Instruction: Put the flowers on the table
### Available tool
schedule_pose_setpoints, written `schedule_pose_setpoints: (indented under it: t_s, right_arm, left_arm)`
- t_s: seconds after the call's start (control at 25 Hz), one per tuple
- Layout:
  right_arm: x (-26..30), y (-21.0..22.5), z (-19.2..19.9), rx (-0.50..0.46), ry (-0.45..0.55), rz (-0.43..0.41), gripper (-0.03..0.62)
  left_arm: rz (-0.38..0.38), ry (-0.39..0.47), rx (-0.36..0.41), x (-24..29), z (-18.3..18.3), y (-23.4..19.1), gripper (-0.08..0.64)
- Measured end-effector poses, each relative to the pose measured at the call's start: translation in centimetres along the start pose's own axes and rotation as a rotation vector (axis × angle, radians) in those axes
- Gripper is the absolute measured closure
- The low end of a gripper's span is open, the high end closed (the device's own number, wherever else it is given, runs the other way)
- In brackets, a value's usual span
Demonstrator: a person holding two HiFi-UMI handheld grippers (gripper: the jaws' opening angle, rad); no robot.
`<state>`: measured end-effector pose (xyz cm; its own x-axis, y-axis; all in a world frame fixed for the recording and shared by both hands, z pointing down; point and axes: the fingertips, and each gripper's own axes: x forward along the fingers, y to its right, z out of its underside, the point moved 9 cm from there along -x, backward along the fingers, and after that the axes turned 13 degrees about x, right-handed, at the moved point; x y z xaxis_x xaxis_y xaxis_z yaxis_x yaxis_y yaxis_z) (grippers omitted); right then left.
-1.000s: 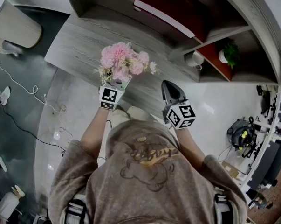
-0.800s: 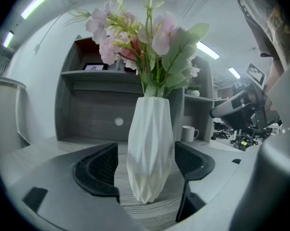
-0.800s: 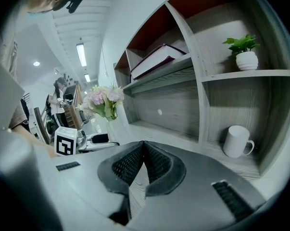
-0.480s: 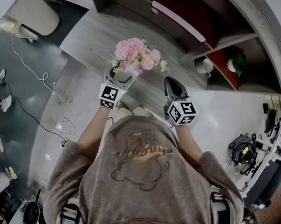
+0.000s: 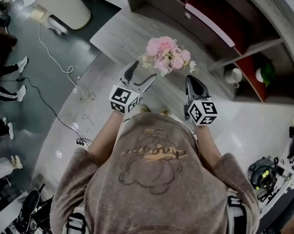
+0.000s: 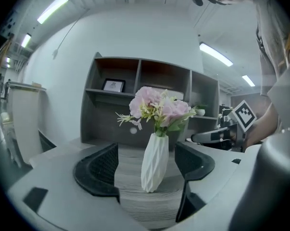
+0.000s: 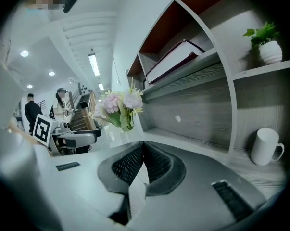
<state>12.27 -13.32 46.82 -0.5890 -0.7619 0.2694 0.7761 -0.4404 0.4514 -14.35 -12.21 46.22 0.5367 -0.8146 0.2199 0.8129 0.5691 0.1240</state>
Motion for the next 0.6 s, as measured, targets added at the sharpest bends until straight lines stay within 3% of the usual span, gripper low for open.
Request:
schedule_pose_setpoints:
  t_s: [0.32,0.6]
  right_arm:
    - [0.7,-1.5,0.0,-0.025,0.013,-0.026,0.595]
    - [0.1,-2.3,-0.8,-0.038,0.026,-0.025,0.594]
  left_arm:
    - [-0.103,0.053,-0.082,-3.8,-2.0,-0.5,0.201]
    - [-0.146,0.068,-0.051,-5.1,-3.3,-0.9,0.211]
